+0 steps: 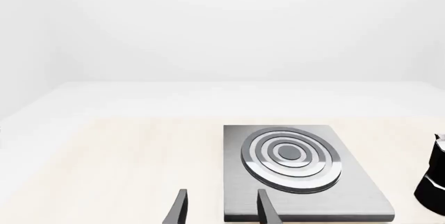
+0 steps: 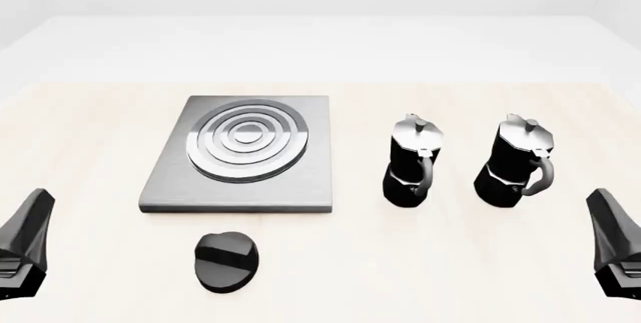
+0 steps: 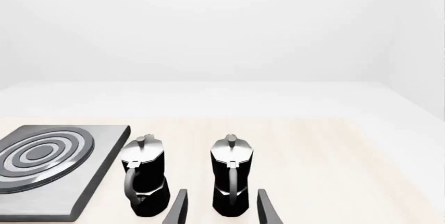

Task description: Turn off the stove.

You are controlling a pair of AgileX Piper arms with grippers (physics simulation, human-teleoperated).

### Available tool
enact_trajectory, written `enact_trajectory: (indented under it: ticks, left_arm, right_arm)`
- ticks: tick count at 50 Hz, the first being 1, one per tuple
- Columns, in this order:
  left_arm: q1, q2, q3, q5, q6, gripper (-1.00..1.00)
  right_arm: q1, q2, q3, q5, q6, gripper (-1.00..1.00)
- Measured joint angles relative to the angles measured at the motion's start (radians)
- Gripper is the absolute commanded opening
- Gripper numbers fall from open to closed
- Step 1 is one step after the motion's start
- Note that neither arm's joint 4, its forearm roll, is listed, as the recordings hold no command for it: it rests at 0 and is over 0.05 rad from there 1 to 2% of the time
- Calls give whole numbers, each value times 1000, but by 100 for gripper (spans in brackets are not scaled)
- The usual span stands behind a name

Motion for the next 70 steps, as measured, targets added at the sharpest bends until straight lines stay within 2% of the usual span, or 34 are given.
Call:
enact_trajectory:
  ticks: [25,34,43,53,70]
  left_arm:
    - [-14,2,-2,9,17,100]
    - [-26,59,-15,-16,15,100]
    - [-60,183,-88,-21,-10,100]
    - [-103,314,-198,41,5,100]
    - [-212,509,-371,250,154,100]
  right_arm:
    - [8,24,-1,-19,-7,100]
    - [17,30,0,-24,-8,100]
    - [24,33,0,-25,-7,100]
    - [29,32,1,-23,-3,100]
    - [38,45,1,-33,-2,100]
